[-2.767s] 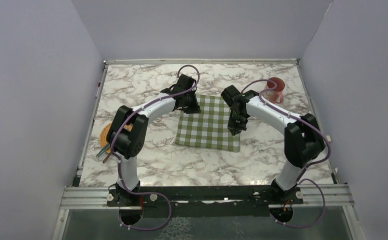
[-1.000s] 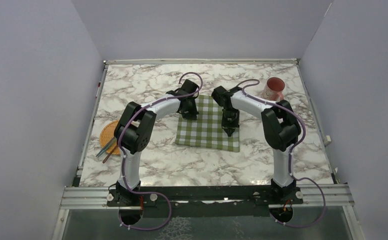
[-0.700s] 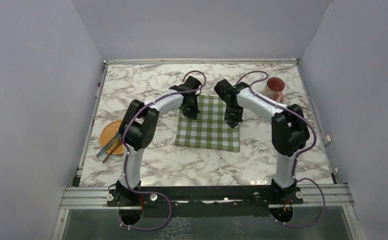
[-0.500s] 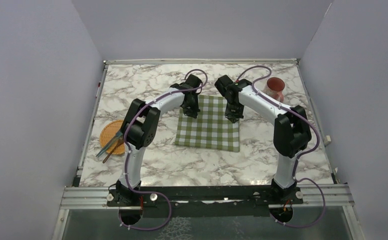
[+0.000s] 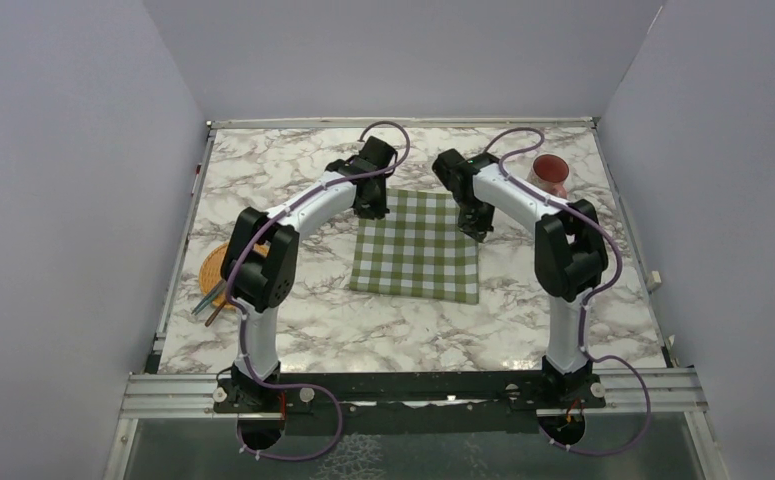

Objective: Set the dinner table for one person
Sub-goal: Adjust the napkin at the center of the board.

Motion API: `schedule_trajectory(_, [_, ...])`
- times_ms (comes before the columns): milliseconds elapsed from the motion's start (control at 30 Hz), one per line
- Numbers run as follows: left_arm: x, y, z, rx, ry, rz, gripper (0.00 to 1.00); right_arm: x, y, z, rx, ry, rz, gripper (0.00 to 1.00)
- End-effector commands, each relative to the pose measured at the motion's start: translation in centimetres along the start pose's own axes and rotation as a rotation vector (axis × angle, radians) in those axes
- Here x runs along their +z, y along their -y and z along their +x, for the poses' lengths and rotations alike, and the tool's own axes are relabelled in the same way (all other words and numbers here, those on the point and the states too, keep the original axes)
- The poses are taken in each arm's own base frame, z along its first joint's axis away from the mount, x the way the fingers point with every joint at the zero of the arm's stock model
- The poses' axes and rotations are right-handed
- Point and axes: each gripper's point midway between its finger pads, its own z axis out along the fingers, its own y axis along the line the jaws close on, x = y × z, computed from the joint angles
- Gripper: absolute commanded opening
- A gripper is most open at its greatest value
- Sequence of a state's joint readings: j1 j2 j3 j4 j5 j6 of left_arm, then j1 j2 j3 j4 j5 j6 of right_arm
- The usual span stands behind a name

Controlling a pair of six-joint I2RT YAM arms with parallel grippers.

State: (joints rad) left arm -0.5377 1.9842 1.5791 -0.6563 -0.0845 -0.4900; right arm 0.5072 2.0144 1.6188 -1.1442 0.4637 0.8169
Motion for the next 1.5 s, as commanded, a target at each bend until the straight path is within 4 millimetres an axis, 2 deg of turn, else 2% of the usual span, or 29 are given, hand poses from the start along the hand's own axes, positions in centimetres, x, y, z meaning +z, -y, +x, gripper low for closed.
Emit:
schedule_trajectory(0, [-1.1,-1.0,-1.4,0.029,0.056,-0.041,0.17,1.4,0.6,-2.3,0.003,0.037,0.051,0.07])
schedule_trajectory(167, [-0.5,-1.3,-1.0,0.026,0.042,-0.053,0.17,2.5,-0.3,-3.3,-0.035,0.039,0.017,0.13])
schedule_trajectory(433, [0.3,-2.5,-0.7,0.037,0.026,-0.085,0.17,4.5,-1.3,-5.0,-0.063,0.023,-0.002,0.15])
schedule_trajectory(500, [0.4,-2.8,-0.4,0.033,0.016,-0.087,0.17,4.9,-1.7,-5.3,-0.077,0.024,-0.005,0.22])
schedule_trajectory(700, [0.9,-3.4,1.5,0.037,-0.039,-0.088,0.17,5.9,-2.5,-6.2,-0.084,0.016,-0.010,0.22])
schedule_trajectory(833, [1.3,-4.1,3.8,0.032,-0.113,-0.106,0.17,6.2,-3.1,-6.7,-0.090,0.017,-0.010,0.22])
schedule_trajectory(1000, [1.2,-5.4,5.6,0.041,-0.153,-0.143,0.16,6.6,-2.9,-7.6,-0.092,0.033,0.022,0.22])
schedule_trajectory(1467, [0.7,-5.9,5.7,0.055,-0.156,-0.155,0.16,7.5,-4.0,-7.3,-0.091,0.013,-0.014,0.21])
